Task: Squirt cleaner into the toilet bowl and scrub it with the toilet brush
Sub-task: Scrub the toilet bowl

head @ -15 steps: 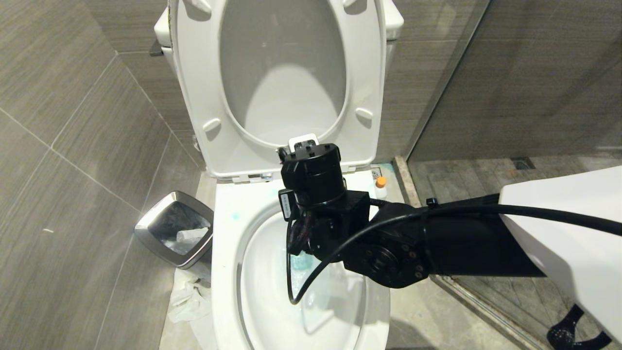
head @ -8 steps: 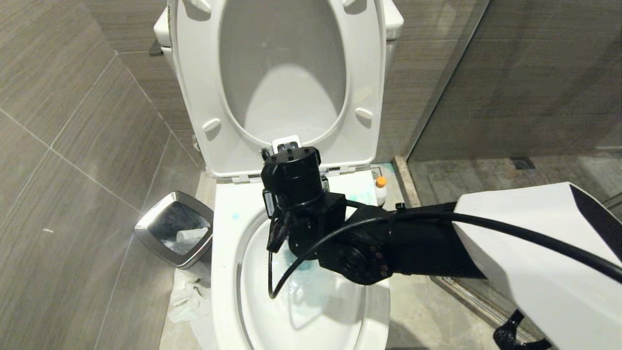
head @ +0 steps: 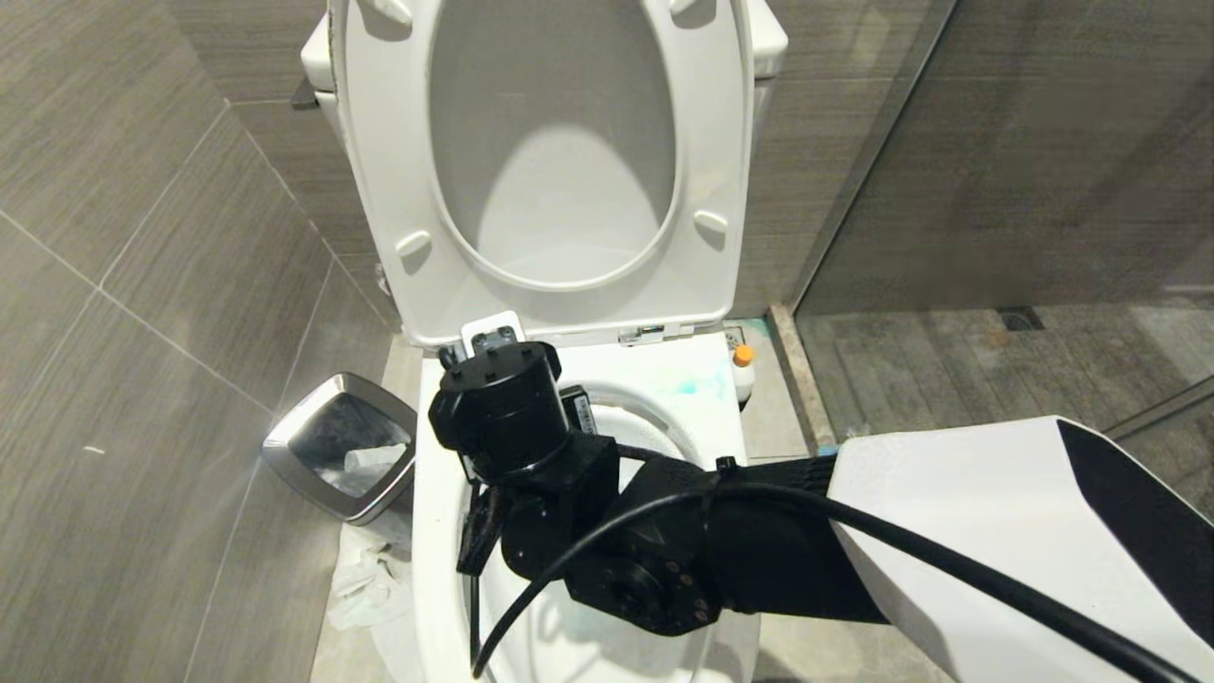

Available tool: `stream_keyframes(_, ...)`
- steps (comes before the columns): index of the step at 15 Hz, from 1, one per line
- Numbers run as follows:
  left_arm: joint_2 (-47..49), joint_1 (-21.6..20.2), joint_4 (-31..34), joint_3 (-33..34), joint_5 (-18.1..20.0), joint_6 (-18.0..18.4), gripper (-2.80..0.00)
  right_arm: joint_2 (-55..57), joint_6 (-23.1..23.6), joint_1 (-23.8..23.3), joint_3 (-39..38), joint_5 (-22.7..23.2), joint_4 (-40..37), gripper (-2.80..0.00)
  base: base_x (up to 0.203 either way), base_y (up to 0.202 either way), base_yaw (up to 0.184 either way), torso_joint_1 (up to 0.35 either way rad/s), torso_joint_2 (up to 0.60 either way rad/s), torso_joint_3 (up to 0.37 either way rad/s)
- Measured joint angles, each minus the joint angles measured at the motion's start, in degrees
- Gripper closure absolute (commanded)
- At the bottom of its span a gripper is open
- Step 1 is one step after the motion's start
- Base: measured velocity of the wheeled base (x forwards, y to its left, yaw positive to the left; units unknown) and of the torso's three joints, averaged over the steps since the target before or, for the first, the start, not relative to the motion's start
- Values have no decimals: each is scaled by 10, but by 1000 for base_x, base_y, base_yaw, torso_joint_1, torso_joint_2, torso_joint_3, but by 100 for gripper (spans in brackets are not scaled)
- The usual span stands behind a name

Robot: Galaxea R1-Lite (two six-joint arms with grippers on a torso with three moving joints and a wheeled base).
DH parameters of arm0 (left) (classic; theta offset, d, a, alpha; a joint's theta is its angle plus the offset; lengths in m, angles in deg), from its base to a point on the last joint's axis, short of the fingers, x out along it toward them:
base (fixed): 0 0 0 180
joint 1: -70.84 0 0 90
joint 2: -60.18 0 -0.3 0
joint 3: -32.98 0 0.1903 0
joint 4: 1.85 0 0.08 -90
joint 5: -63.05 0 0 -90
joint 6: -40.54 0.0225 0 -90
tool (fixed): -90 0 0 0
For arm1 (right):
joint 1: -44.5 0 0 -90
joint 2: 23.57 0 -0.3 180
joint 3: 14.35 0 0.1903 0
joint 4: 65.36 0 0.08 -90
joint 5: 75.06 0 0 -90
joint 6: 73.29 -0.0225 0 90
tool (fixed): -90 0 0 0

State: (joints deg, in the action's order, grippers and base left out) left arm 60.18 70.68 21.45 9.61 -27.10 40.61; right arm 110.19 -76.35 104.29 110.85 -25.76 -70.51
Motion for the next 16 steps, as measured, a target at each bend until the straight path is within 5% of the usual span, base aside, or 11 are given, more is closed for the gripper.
stream_keyframes(9,0,0,1,0,0,2,0,-99,-49,86,-184,-23,4,0,0,0,0,0,0,0)
stream_keyframes(16,0,0,0,0,0,0,0,-176,-105,78,-325,-52,5,0,0,0,0,0,0,0)
